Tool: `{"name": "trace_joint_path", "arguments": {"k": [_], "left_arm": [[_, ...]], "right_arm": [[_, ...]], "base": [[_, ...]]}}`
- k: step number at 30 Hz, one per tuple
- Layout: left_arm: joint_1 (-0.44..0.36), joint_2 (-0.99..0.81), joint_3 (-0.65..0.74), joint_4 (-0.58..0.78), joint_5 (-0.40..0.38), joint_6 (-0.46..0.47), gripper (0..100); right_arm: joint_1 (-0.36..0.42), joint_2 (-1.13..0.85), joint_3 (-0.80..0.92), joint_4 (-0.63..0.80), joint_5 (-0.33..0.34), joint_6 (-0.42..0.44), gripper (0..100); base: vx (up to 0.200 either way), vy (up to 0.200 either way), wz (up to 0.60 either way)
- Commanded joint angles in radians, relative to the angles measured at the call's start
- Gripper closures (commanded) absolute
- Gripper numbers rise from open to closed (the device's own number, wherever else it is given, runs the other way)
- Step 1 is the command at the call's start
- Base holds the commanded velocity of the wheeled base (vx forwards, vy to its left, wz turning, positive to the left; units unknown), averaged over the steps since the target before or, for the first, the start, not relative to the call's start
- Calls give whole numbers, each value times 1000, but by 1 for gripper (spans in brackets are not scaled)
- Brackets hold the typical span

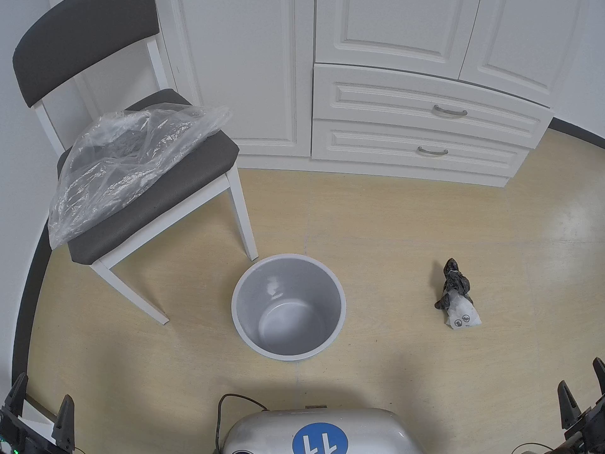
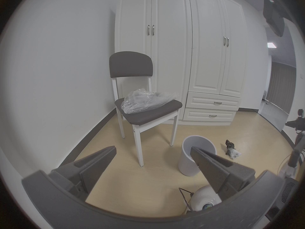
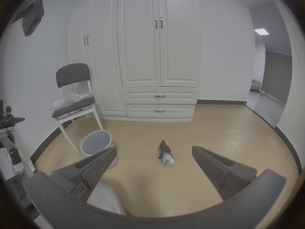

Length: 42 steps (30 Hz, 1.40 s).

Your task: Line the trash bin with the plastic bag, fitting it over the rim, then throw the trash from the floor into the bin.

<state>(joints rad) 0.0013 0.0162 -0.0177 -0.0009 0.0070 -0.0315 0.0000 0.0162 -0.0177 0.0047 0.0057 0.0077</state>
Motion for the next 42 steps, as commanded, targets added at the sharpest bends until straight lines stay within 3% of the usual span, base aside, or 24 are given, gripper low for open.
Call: {"name": "trace_joint_path", "arguments": {"k": [1,16,21,26,30,34,37,42], "left_arm": [[0,-15,16,-1,2,-2,0],[0,-15,18,-1,-4,15,0],[3,-16,18,-4,-58,97,0],[3,-16,18,-4,-59,101,0],[3,-16,16,-2,-52,71,0],[0,-9,-110,-148,-55,-125,0],[-18,34,-222,-113,-90,-130,0],[-33,51,-231,24,-90,-44,0]], "right_arm": [[0,-16,15,0,0,0,0],[2,-16,16,0,0,0,0],[-2,-16,16,3,22,-89,0],[-2,-16,15,3,26,-94,0],[-2,-16,16,-11,22,-43,0],[0,-16,-100,-104,28,179,0],[0,-13,-176,-49,31,138,0],[3,-7,-166,38,74,72,0]], "base": [[0,0,0],[0,0,0],[0,0,0],[0,0,0],[0,0,0],[0,0,0],[0,0,0],[0,0,0]]}}
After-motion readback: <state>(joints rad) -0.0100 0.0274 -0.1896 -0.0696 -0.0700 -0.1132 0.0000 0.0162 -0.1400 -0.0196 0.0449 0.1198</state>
